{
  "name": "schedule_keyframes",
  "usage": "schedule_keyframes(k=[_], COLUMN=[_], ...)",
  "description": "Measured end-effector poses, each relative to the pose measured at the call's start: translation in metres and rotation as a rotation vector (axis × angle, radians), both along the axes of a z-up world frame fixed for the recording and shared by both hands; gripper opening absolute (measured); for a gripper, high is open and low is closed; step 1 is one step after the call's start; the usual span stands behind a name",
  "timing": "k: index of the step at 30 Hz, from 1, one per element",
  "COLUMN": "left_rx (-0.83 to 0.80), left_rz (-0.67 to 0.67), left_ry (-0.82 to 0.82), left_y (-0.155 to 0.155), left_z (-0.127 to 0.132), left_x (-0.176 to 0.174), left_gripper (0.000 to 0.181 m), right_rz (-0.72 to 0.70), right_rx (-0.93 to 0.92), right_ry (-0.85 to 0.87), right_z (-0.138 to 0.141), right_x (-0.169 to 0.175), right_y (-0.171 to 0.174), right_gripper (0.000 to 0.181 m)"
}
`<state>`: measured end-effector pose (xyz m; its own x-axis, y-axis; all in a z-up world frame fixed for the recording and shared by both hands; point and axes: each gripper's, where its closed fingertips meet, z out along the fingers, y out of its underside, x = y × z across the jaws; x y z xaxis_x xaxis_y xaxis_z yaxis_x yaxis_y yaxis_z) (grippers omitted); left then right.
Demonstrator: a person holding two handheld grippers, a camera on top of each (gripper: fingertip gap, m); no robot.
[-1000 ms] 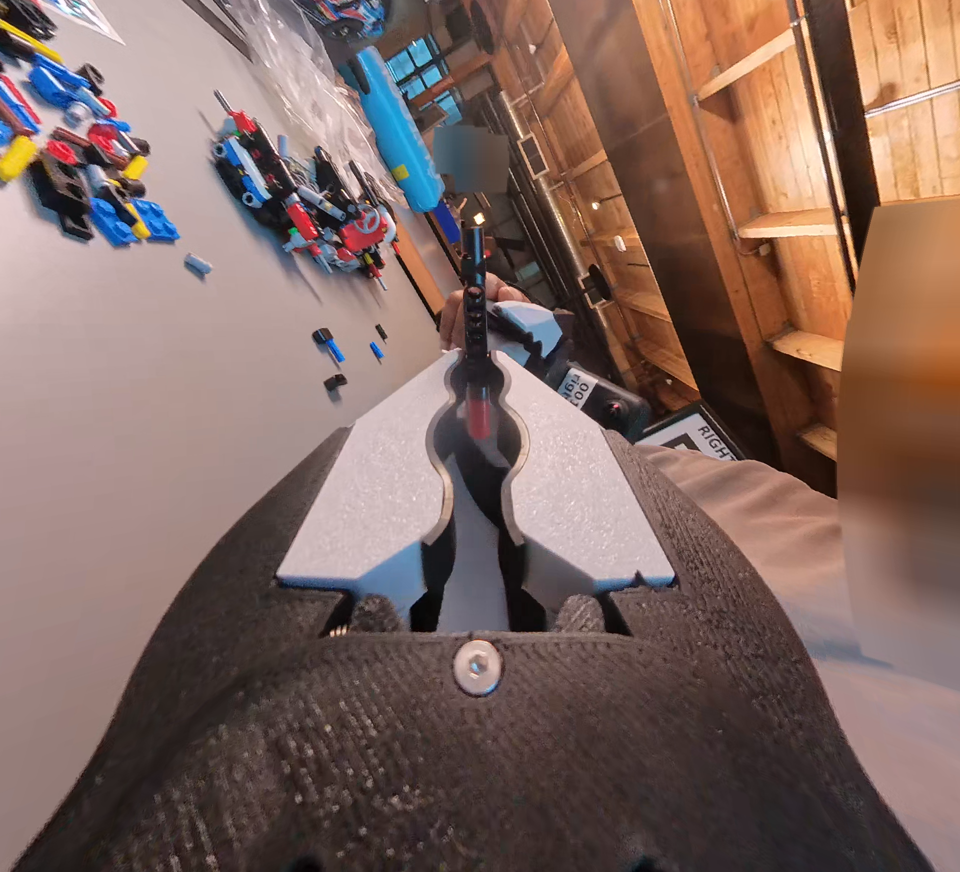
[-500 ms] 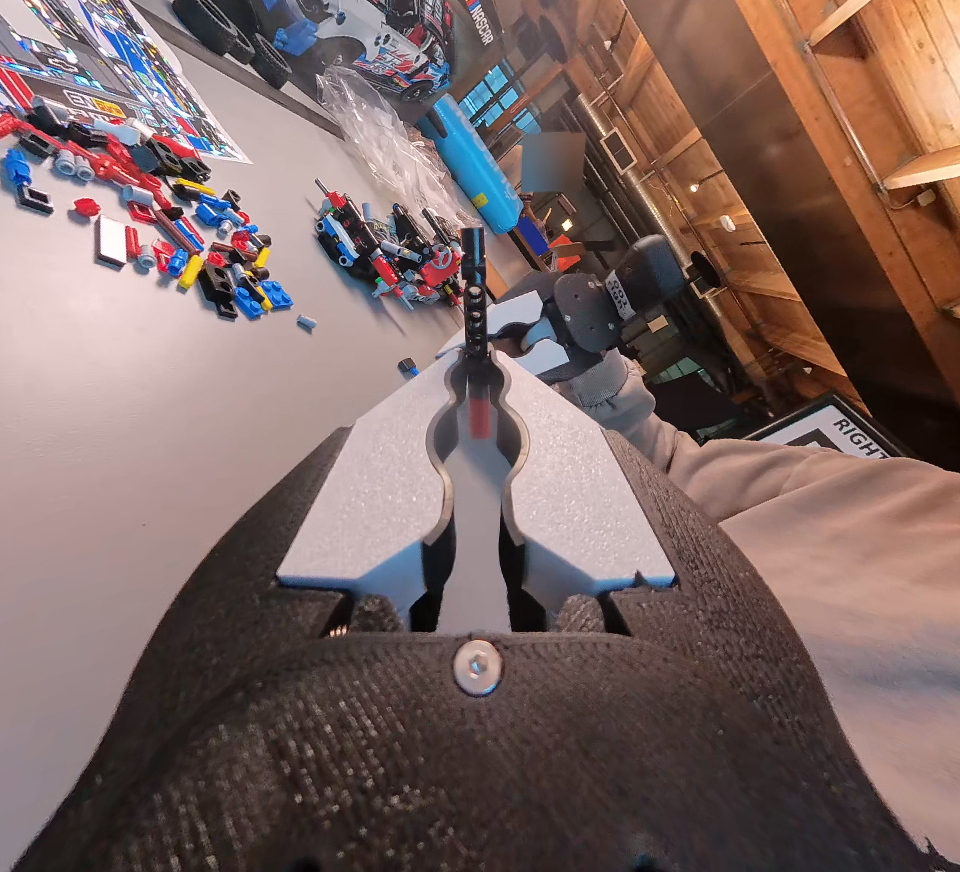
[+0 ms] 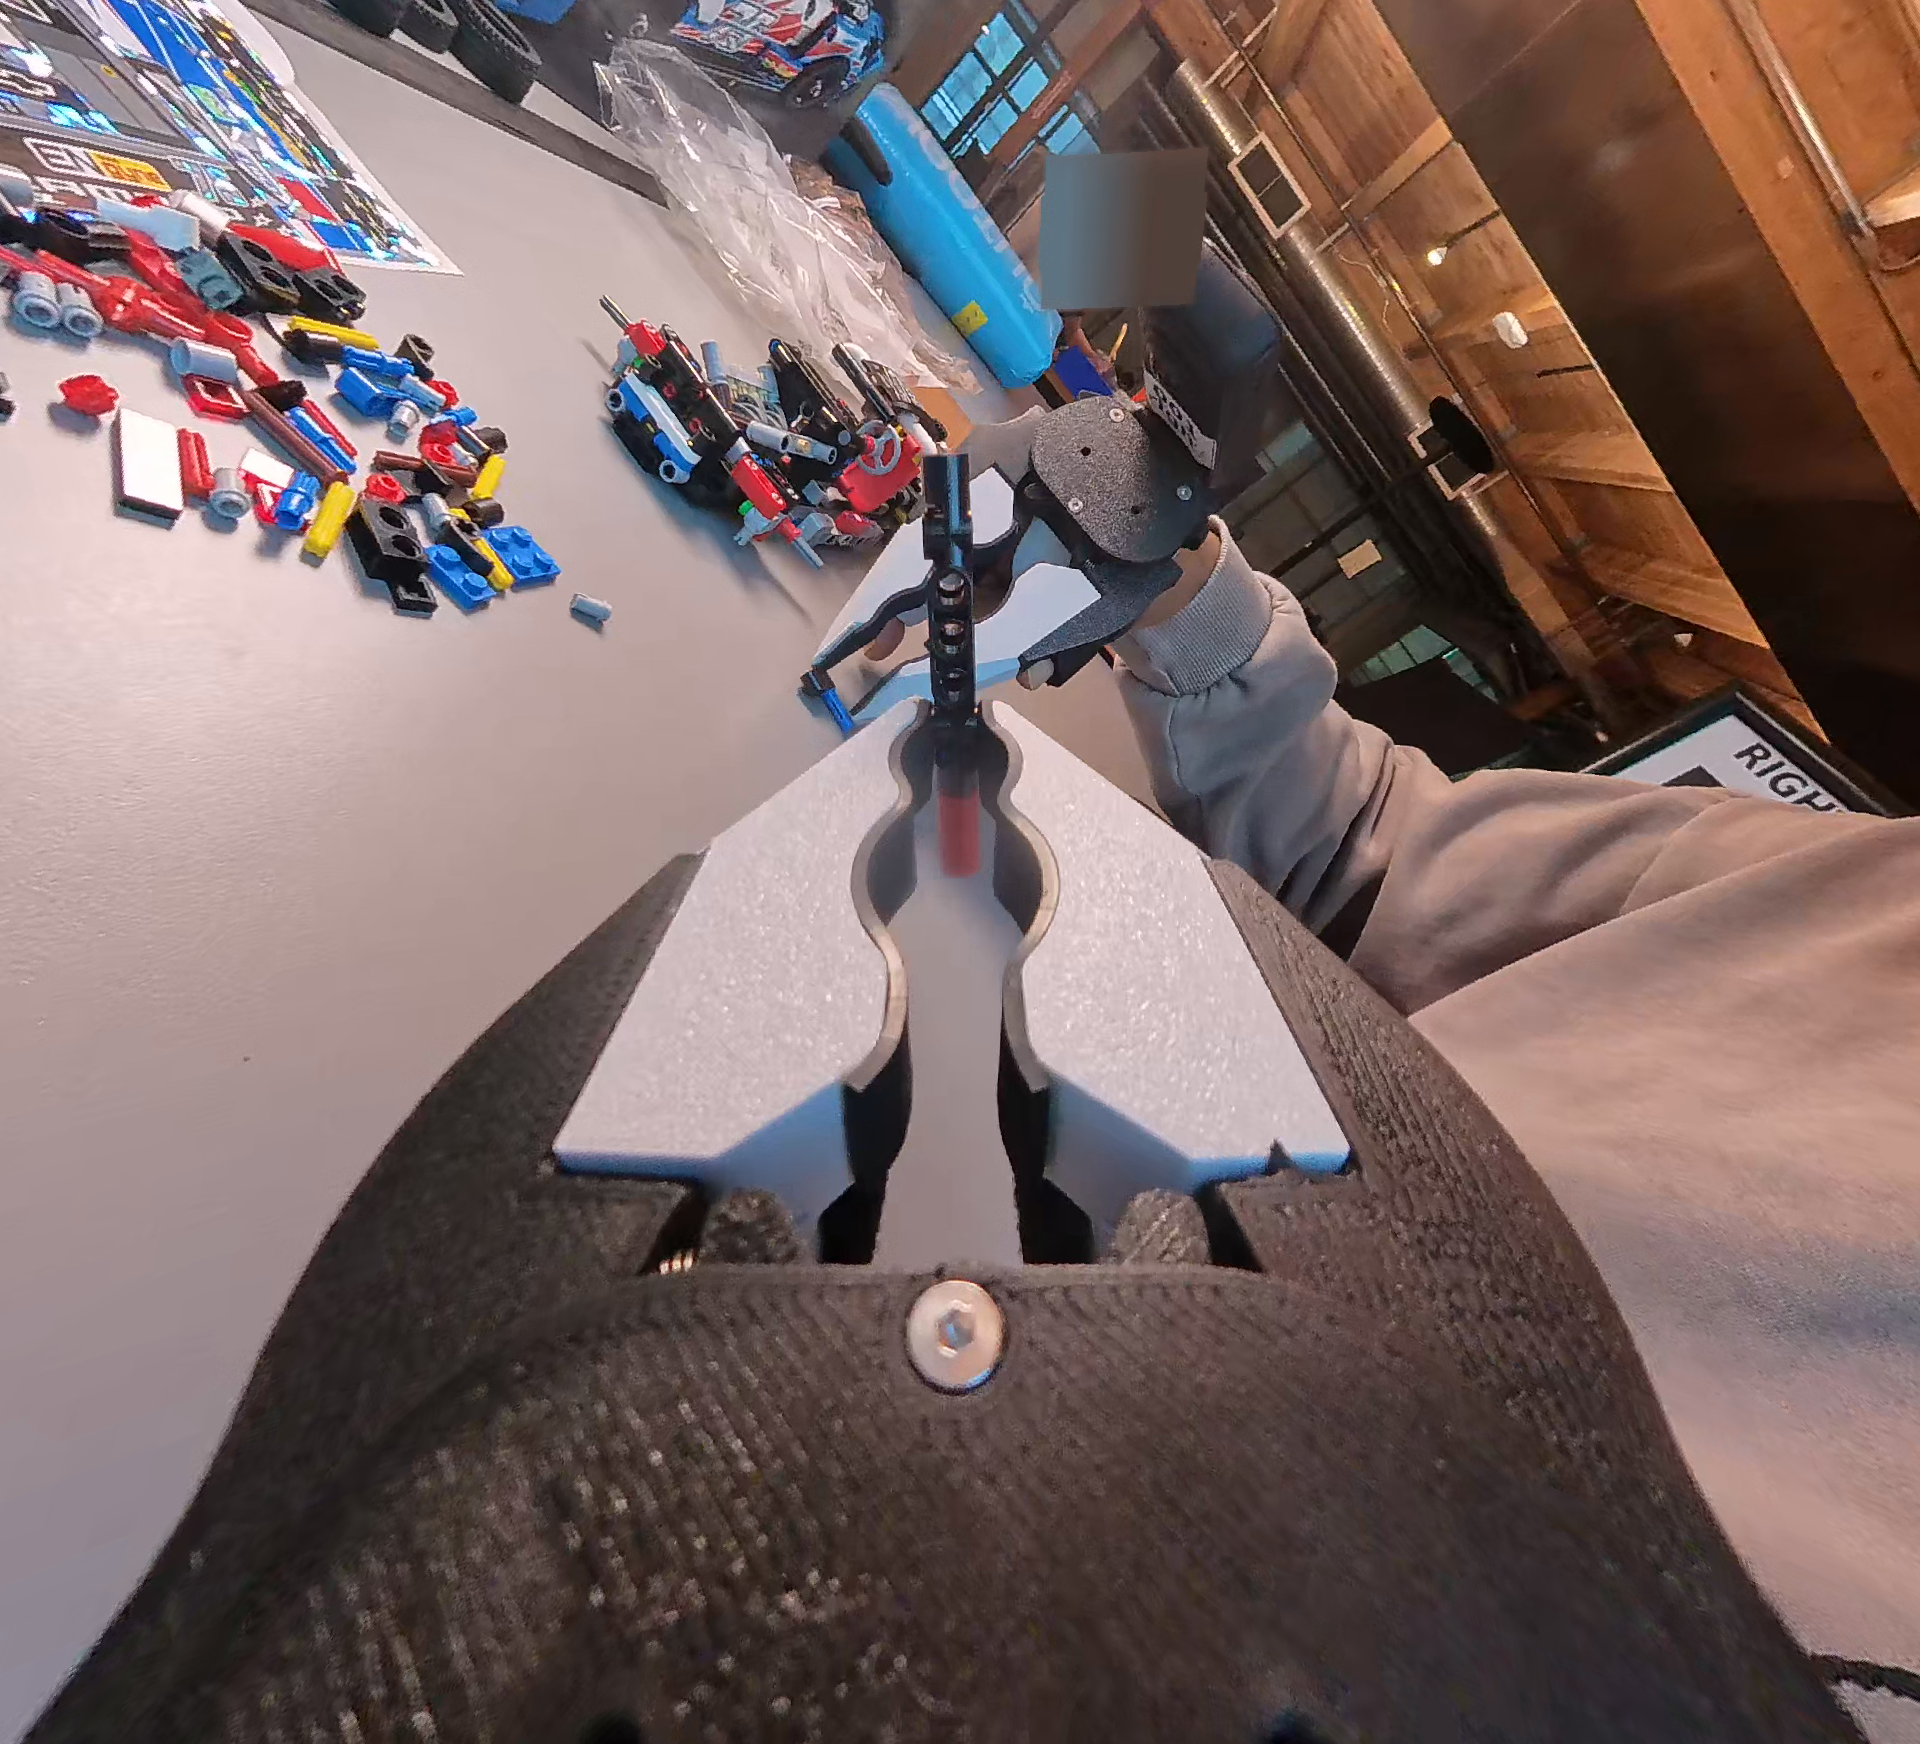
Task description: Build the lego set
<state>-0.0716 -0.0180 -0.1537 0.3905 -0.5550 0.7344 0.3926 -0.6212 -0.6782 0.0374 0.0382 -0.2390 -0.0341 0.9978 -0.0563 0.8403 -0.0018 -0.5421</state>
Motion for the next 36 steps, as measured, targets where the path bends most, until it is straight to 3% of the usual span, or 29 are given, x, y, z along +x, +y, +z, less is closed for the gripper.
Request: schedule_keyframes(k=[6, 7, 17, 23, 30, 36], left_rx=[-0.003, -0.004, -0.021, -0.013, 0.010, 0.005], left_rz=[-0.001, -0.003, 0.000, 0.034, 0.120, 0.107], left_ry=[0.017, 0.019, 0.013, 0.007, 0.023, 0.029], left_y=[0.000, 0.000, 0.001, 0.004, 0.012, 0.011], left_z=[-0.003, -0.004, -0.008, -0.005, 0.001, -0.003], left_x=[0.002, 0.002, 0.003, -0.006, -0.031, -0.028], left_gripper=[0.005, 0.005, 0.005, 0.005, 0.005, 0.005], right_rz=[0.021, 0.014, -0.066, -0.101, -0.089, -0.274], right_rx=[0.042, 0.056, 0.119, 0.178, 0.225, 0.110], right_ry=[0.014, 0.021, 0.094, 0.140, 0.090, -0.018], right_z=[0.001, 0.002, 0.018, 0.035, 0.026, 0.013], right_x=[0.001, 0.002, 0.017, -0.009, -0.052, -0.076], right_y=[-0.003, -0.002, 0.013, 0.034, 0.048, 0.078], right_gripper=[0.015, 0.000, 0.004, 0.012, 0.021, 0.024])
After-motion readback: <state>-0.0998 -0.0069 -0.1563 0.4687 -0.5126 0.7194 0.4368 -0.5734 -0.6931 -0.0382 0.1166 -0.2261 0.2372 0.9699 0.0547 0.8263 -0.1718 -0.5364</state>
